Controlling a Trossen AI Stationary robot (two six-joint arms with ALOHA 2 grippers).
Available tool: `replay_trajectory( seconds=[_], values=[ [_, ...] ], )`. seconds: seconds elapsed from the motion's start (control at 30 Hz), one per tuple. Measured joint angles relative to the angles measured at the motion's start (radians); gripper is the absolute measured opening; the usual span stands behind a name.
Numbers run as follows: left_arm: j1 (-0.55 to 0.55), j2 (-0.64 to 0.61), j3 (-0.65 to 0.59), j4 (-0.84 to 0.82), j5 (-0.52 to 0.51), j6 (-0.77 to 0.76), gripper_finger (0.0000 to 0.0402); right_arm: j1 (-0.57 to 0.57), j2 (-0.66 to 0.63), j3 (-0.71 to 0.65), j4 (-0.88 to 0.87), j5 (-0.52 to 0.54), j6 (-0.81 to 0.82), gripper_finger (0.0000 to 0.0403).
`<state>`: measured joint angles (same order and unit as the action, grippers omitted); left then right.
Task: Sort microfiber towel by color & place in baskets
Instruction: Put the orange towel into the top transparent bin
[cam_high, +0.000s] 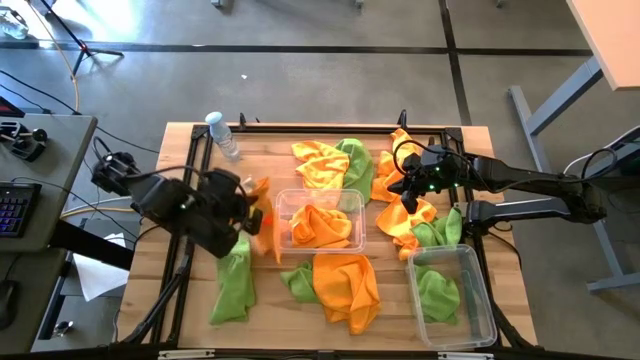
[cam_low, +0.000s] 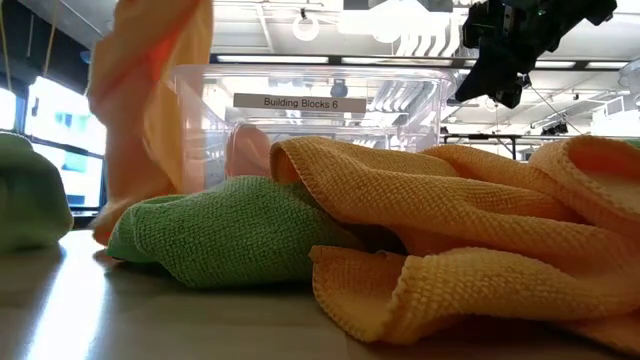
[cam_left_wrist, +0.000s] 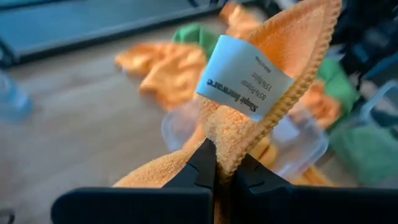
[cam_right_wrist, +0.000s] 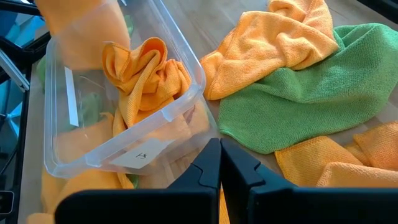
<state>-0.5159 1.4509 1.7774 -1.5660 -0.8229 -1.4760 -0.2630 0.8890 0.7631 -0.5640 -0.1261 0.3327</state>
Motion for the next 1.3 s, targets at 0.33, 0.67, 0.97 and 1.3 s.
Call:
replay_trajectory(
  seconds=[0.33, 0.67, 0.97, 1.3],
  values=[
    [0.101, -0.001, 0.145, 0.302, -0.086, 0.461, 0.0, 0.0, 0.0, 0.0, 0.0, 0.0, 0.002, 0.0],
    [0.187, 0.0, 0.17, 0.731, -0.025, 0.86, 0.0, 0.0, 0.0, 0.0, 0.0, 0.0, 0.002, 0.0],
    [0.202, 0.025, 0.17, 0.827, 0.015, 0.893, 0.0, 0.0, 0.0, 0.0, 0.0, 0.0, 0.002, 0.0],
    [0.193, 0.052, 0.17, 0.909, 0.08, 0.902, 0.0, 0.0, 0.0, 0.0, 0.001, 0.0, 0.002, 0.0]
  ],
)
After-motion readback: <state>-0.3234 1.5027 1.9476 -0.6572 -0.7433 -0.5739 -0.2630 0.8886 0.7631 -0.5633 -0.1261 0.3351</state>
